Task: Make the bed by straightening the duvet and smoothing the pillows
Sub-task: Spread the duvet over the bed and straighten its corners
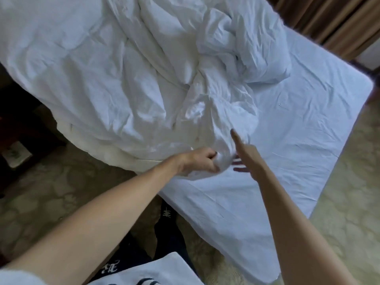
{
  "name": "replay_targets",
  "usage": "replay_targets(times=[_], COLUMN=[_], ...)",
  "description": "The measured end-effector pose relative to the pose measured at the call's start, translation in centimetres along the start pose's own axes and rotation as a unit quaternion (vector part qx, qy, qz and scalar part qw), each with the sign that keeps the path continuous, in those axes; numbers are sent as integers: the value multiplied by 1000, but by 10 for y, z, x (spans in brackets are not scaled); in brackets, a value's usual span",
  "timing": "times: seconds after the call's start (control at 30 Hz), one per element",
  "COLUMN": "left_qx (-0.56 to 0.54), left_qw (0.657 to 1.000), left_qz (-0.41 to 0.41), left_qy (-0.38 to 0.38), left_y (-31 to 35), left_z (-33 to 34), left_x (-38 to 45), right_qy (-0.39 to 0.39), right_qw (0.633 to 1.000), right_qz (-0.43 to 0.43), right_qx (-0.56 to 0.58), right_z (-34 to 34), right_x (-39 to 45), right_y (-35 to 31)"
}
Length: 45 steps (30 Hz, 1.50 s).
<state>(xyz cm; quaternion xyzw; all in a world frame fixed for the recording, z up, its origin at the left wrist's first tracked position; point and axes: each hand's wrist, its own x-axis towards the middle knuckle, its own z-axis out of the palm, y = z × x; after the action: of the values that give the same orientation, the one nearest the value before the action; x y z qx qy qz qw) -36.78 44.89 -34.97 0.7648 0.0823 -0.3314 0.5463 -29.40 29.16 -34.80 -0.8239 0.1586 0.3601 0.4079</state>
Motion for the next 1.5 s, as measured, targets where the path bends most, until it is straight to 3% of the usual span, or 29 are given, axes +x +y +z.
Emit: replay_targets(times=[0.07, 0.13, 0.27, 0.37, 0.47, 0.53, 0.67, 0.8, 0.9, 0.97, 1.07, 1.17, 1.2, 1.27, 1.33, 1.37, 1.43, 1.5], left_qx=[104, 200, 163, 30, -130, -133, -117, -120, 13, 141, 233, 168, 116, 16, -39, -12, 178, 320], left_qw=[994, 979, 986, 977, 898, 875, 862, 858, 896, 905, 886, 909, 922, 923, 902, 897, 888, 854], left_qz=[22, 30, -13, -42, 74, 110, 99, 95, 41, 18, 41, 12, -2, -1, 11, -2, -83, -146], left_qy=[-11, 7, 22, 205, 415, 451, 483, 490, 442, 400, 398, 381, 370, 385, 430, 442, 416, 383], left_y=[13, 22, 9, 3, 15, 26, 31, 20, 19, 32, 45, 43, 41, 45, 58, 69, 94, 109], left_z=[13, 13, 8, 19, 41, 62, 108, 151, 182, 205, 233, 240, 240, 241, 248, 255, 276, 296], left_x=[-13, -31, -75, -106, -139, -154, -178, -207, -225, -235, -242, -247, -248, -251, -244, -238, -211, -175], right_qy=[-34, -15, 33, -5, -100, -122, -95, 32, 53, 16, -70, -22, -10, -8, -12, -14, -13, -3], right_qw=[999, 996, 972, 927, 880, 870, 796, 736, 641, 601, 600, 550, 548, 582, 607, 604, 578, 554], right_qz=[21, -44, -198, -327, -403, -398, -454, -599, -611, -596, -546, -556, -553, -554, -552, -555, -578, -597], right_qx=[-34, -77, -118, -182, -229, -264, -389, -313, -460, -533, -580, -623, -627, -596, -571, -572, -577, -580], right_z=[5, 20, 41, 43, 41, 33, -3, -54, -72, -72, -70, -88, -97, -118, -130, -130, -125, -123], right_x=[18, 27, -33, -88, -131, -153, -167, -168, -156, -145, -146, -151, -150, -143, -140, -142, -148, -153], right_y=[9, 16, 9, 15, 35, 48, 69, 63, 38, 31, 42, 78, 92, 111, 117, 117, 116, 112])
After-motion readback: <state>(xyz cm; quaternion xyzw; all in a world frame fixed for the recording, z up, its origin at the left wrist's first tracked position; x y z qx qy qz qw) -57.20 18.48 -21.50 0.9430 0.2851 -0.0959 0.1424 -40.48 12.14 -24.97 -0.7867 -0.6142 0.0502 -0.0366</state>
